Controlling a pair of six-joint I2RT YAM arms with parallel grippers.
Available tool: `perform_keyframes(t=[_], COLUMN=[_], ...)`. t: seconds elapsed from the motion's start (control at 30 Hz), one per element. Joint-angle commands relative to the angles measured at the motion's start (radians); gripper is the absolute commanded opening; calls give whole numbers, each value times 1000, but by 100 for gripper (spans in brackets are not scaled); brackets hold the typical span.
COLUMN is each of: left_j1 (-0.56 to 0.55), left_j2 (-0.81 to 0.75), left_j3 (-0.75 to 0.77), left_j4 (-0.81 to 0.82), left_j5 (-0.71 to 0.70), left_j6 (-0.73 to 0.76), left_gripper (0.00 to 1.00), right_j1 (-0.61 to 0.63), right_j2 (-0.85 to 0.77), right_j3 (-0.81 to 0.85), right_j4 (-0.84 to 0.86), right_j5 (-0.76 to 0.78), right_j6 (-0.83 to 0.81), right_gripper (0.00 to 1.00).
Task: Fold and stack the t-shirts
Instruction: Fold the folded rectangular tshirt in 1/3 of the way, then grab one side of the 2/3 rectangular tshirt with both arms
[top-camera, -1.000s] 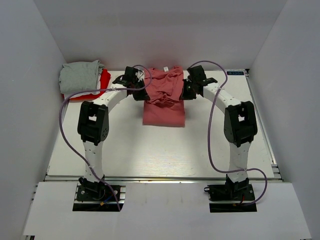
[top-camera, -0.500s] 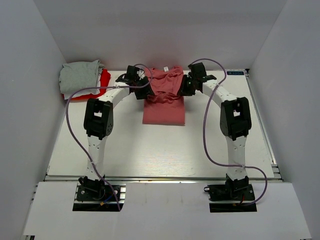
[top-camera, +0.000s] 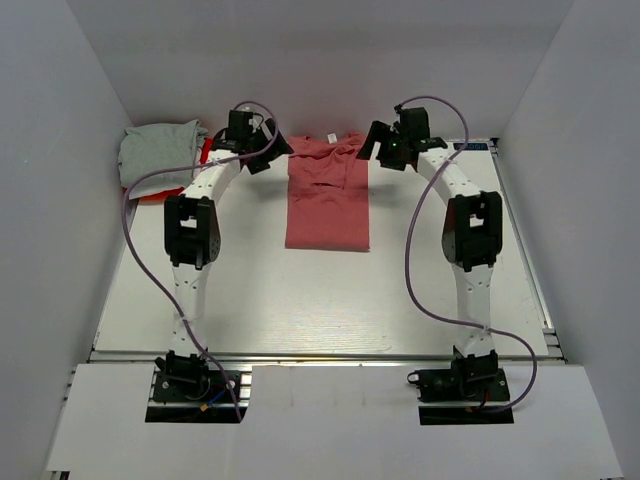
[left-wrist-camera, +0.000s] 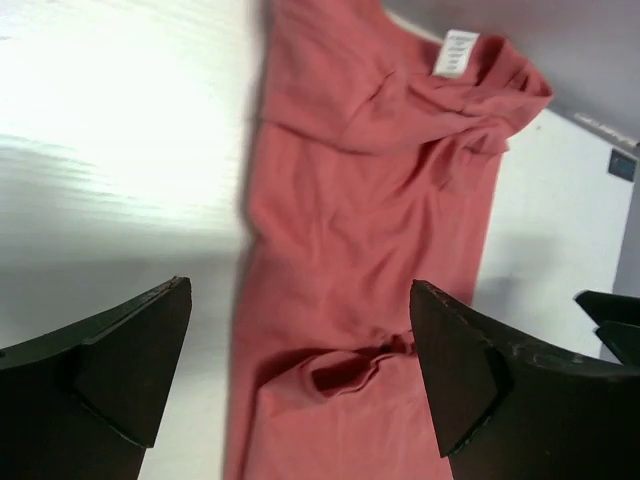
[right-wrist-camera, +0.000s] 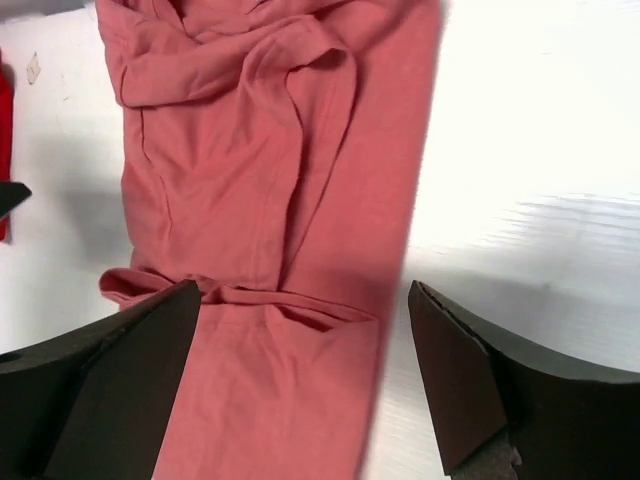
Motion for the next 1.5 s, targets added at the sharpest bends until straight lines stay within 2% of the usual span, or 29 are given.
perform_keyframes(t=[0.0, 0.1, 0.17, 0.2, 0.23, 0.3, 0.33, 0.43, 0.47, 0.57, 0.63, 0.93, 1.03, 1.13, 1.27, 1.3, 1.37, 1.4, 1.47], left_j1=[4, -8, -21, -33, -33, -47, -59, -87, -99, -108, -119, -137, -146, -147, -156, -165, -165, -165, -165], left_j2=[-129, -220, -292, -313, -335, -399, -418, -517, -546, -626, -626, -545, -510, -490, -465, -465, -465, -465, -474], left_j3=[-74, -227, -292, -320, -352, -477, -515, -688, -777, -908, -939, -929, -952, -952, -952, -952, -952, -952, -962], left_j4=[27, 53, -6, -6, -16, -6, -35, -45, -28, 30, 55, 101, 110, 110, 121, 121, 121, 112, 101], left_j5=[31, 61, 51, 50, 101, 177, 187, 187, 187, 175, 185, 201, 192, 192, 192, 192, 182, 182, 182], left_j6=[47, 121, 180, 181, 214, 239, 239, 261, 270, 270, 270, 340, 340, 340, 340, 340, 340, 340, 340], left_gripper=[100, 100, 100, 100, 100, 100, 100, 100, 100, 100, 100, 100, 93, 78, 63, 54, 46, 41, 36], right_j1=[0, 1, 1, 1, 1, 0, -5, -5, 0, 1, 3, 24, 35, 41, 41, 47, 46, 44, 44], right_j2=[-137, -248, -338, -360, -386, -482, -505, -593, -623, -641, -627, -520, -481, -450, -421, -417, -406, -407, -412], right_j3=[-104, -280, -429, -430, -547, -623, -729, -865, -911, -1009, -1028, -988, -993, -996, -981, -981, -977, -981, -985], right_j4=[32, 37, 32, 35, 43, 57, 72, 78, 83, 171, 208, 253, 262, 274, 282, 278, 276, 271, 267], right_j5=[-46, -88, -103, -103, -102, -138, -142, -171, -233, -309, -356, -329, -329, -338, -327, -327, -320, -312, -323], right_j6=[-79, -121, -148, -150, -150, -159, -162, -130, -113, -46, -33, -24, -15, -19, -30, -29, -30, -27, -24], right_gripper=[90, 90, 90, 90, 90, 90, 90, 90, 90, 90, 90, 90, 90, 88, 76, 64, 53, 41, 31])
